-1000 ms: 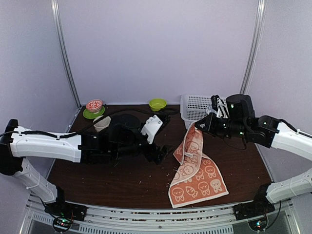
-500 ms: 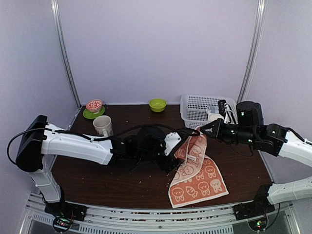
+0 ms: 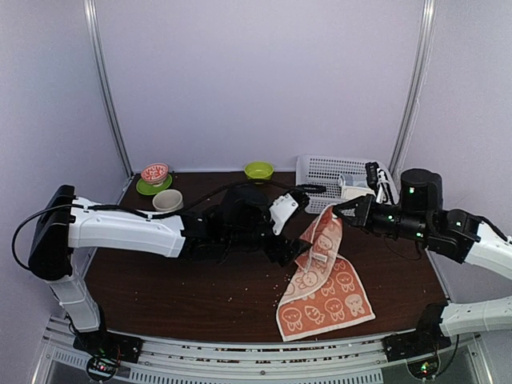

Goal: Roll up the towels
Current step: Pick up the towel from the center of the board.

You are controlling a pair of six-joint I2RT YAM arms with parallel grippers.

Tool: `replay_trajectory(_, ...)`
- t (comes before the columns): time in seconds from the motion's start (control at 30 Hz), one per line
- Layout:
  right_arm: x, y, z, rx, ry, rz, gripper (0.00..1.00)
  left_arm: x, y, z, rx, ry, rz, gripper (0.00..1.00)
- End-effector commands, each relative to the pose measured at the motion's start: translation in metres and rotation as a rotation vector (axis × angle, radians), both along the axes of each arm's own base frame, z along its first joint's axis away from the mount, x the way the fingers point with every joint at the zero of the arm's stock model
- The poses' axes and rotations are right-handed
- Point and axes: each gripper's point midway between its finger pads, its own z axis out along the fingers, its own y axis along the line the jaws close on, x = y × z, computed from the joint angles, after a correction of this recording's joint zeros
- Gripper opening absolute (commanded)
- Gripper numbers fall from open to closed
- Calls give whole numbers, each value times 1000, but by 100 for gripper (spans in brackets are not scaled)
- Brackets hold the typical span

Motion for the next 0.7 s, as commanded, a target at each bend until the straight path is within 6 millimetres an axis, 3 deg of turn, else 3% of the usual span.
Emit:
replay_trajectory(0.0, -1, -2, 17, 64, -52, -11, 0, -5, -10, -26, -3, 63, -31, 87)
replay_trajectory(0.2, -4, 0, 31, 104, -77, 11, 0, 5, -13, -34, 20, 65, 18, 87)
replay_trajectory(0.37, 0, -7, 44, 50, -109, -18, 0, 4, 16, -2, -79, 57, 75, 88)
replay_trajectory(0.47, 7, -15, 45, 25, -114, -77, 0, -22, 24, -17, -5, 122, -20, 84)
replay_trajectory(0.67, 21, -26, 19, -34, -69, -172, 0, -103, 47, -81, 314, 208, -214, 69)
